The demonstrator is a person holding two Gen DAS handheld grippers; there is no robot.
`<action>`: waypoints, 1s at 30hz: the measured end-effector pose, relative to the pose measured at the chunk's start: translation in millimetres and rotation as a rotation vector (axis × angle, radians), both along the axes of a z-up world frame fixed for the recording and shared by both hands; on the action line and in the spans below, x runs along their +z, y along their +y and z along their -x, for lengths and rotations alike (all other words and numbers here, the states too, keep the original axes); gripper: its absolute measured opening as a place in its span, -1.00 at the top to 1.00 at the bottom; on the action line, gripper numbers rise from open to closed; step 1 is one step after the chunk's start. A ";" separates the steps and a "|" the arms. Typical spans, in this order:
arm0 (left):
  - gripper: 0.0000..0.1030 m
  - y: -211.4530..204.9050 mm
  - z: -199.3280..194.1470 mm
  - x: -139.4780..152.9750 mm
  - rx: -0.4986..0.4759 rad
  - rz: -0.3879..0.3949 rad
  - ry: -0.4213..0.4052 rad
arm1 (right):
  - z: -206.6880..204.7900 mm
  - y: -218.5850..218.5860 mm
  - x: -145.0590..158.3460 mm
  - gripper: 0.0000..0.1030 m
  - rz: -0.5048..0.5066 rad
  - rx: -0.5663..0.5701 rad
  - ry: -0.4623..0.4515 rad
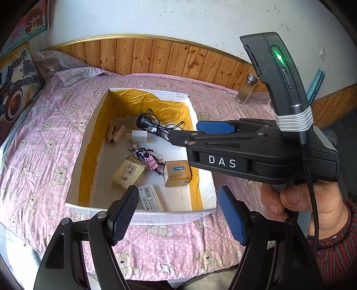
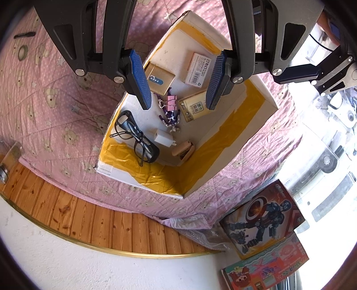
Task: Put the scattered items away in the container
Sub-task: 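Move both tools back toward the green tape roll and black marker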
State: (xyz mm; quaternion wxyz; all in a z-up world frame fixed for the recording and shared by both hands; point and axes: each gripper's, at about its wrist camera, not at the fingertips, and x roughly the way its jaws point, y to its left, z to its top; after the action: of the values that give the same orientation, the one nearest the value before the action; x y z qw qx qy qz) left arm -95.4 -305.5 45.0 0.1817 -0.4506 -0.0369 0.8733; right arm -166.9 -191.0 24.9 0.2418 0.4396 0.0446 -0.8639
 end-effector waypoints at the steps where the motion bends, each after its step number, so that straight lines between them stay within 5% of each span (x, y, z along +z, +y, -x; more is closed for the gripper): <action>1: -0.45 1.4 -2.2 1.5 -0.003 0.003 0.003 | -3.8 1.4 1.4 -0.05 0.005 0.000 0.005; 13: -0.45 42.2 -31.9 12.4 -0.072 0.044 0.026 | -65.7 72.8 -1.5 -0.06 0.140 -0.128 0.014; 30: -0.45 215.6 -23.1 -5.3 -0.329 0.062 0.003 | -114.8 324.0 -47.8 -0.06 0.266 -0.739 0.005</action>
State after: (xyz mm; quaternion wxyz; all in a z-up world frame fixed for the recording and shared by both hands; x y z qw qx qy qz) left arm -72.3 -89.9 39.8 0.3084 -0.4548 0.0645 0.8330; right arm -52.1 133.0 -22.9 -0.0310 0.3886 -0.2283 -0.8921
